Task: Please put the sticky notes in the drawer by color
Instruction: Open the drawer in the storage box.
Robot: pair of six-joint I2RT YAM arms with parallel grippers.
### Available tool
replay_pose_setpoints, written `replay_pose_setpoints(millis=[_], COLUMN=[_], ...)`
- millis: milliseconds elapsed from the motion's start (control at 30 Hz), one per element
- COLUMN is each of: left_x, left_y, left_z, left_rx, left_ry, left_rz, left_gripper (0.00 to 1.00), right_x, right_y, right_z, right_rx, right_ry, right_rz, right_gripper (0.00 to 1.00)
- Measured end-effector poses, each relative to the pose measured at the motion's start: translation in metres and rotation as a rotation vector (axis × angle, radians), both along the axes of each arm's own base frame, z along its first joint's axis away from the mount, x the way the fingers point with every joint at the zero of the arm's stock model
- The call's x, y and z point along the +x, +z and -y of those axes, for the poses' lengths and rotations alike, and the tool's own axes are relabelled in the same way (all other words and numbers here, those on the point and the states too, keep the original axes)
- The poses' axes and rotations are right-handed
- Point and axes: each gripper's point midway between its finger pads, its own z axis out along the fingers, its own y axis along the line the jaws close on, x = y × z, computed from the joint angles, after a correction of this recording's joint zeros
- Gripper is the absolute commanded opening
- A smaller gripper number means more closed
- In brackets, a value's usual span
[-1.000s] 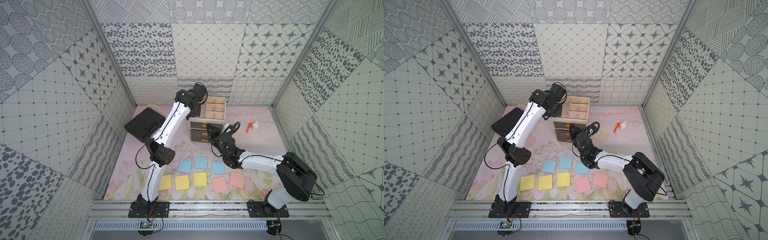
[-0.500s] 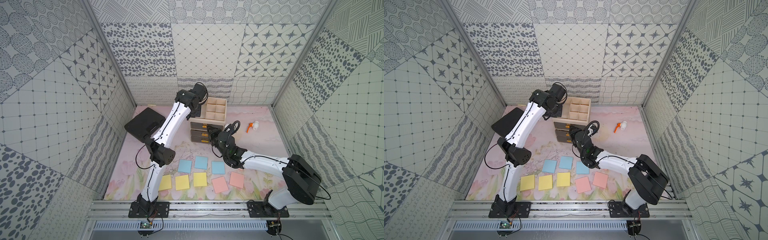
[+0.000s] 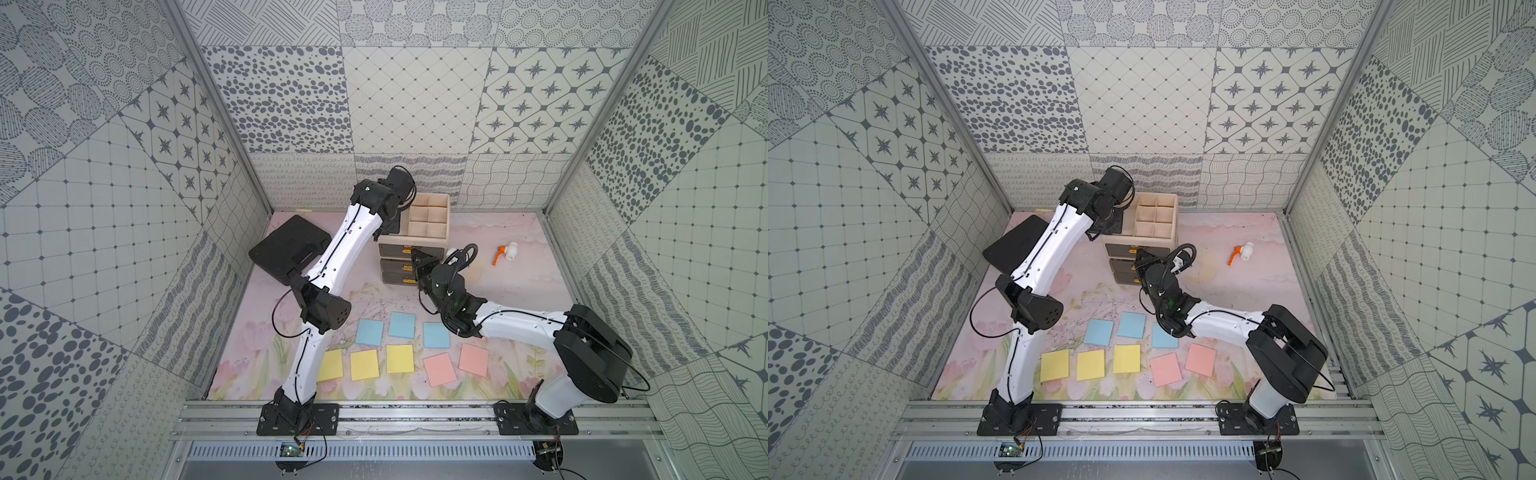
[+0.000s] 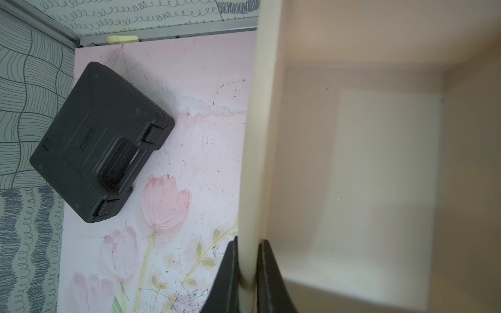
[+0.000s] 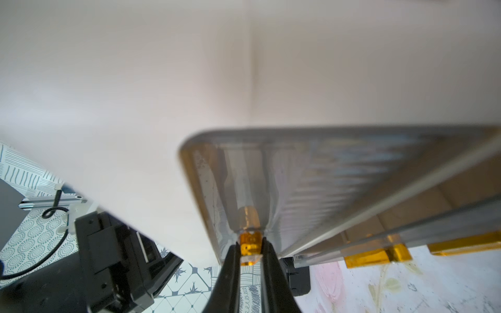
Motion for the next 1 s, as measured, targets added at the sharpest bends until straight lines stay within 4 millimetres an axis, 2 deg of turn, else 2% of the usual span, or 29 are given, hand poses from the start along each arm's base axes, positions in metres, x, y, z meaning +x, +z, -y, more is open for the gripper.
replay_pose_setpoints(millis=[267,467,600,1000], left_x=[0.0,-0.008,0.001,0.004], left_y=[0.0,0.0,0.0,0.0], left_z=[-0.003,0.0,-0.007,-0.01], left_rx=[0.005,0.0,0.014,0.024], left_ry=[0.03,0.025,0.084,0.11], left_rz=[0.006,-0.015,0.024,0.039], left_gripper=[0.0,0.0,0.0,0.0], right_x=[-0.001,-0.018,-0.037,-0.044], right_y=[0.0,-0.001,0.004,0.001], right_z=[0.0,0.0,-0.007,-0.005], right_rx=[-0.012,-0.061,-0.101,-0.096], right_ry=[-0.015,0.014,0.053,0.059], right_rz=[0.029,0.084,0.117,0.134], right_gripper=[0.11,0.12,0.12,0.12])
